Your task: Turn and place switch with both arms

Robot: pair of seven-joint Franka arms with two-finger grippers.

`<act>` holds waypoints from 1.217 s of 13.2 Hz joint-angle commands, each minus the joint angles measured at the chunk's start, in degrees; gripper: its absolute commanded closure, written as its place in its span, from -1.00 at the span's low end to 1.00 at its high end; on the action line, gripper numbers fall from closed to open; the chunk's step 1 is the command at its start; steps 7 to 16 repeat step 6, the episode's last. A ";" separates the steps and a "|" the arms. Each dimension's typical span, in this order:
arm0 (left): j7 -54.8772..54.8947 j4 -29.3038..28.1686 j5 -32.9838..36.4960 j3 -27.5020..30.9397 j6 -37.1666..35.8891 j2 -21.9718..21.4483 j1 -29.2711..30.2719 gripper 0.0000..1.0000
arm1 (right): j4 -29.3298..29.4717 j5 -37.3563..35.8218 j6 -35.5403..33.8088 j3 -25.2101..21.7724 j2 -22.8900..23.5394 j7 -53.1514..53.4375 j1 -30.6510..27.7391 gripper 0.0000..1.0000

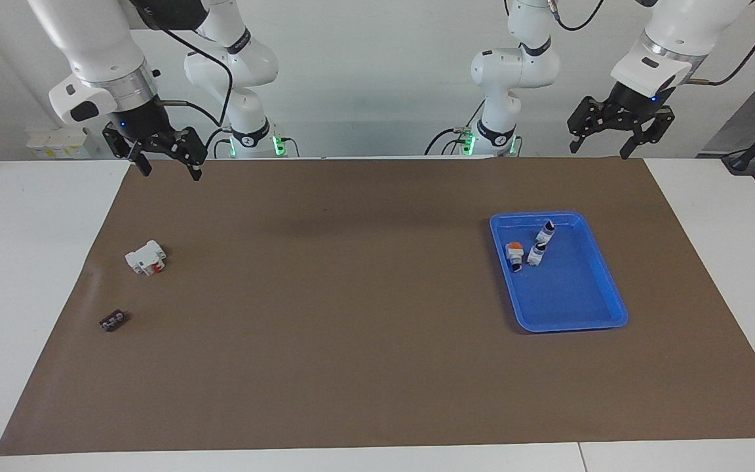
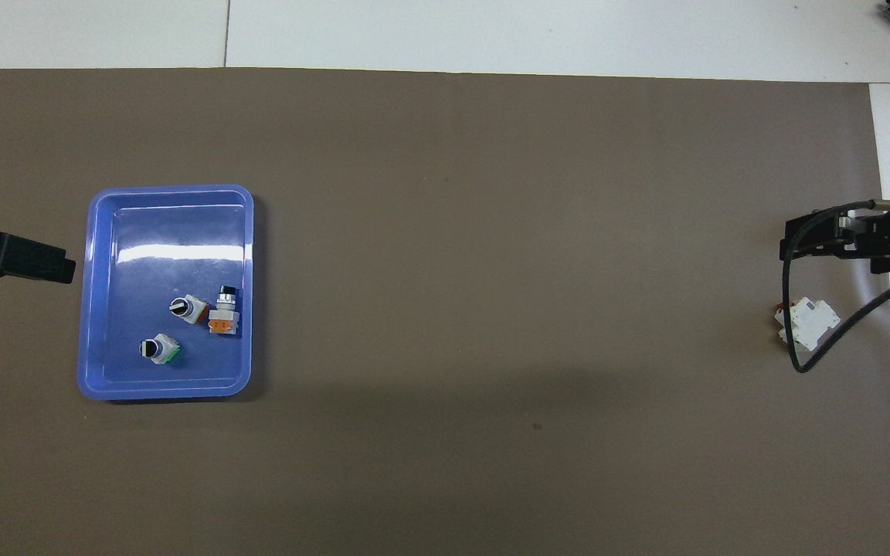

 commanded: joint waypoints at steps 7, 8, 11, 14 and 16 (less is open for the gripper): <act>0.37 2.77 1.56 -0.53 -4.23 0.62 0.86 -1.00 | -1.68 1.20 0.63 -0.30 -1.47 -1.50 -0.22 -1.00; 0.37 2.77 1.56 -0.53 -4.23 0.62 0.86 -1.00 | -1.68 1.20 0.63 -0.30 -1.47 -1.50 -0.22 -1.00; 0.37 2.77 1.56 -0.53 -4.23 0.62 0.86 -1.00 | -1.68 1.20 0.63 -0.30 -1.47 -1.50 -0.22 -1.00; 0.37 2.77 1.56 -0.53 -4.23 0.62 0.86 -1.00 | -1.68 1.20 0.63 -0.30 -1.47 -1.50 -0.22 -1.00; 0.37 2.77 1.56 -0.53 -4.23 0.62 0.86 -1.00 | -1.68 1.20 0.63 -0.30 -1.47 -1.50 -0.22 -1.00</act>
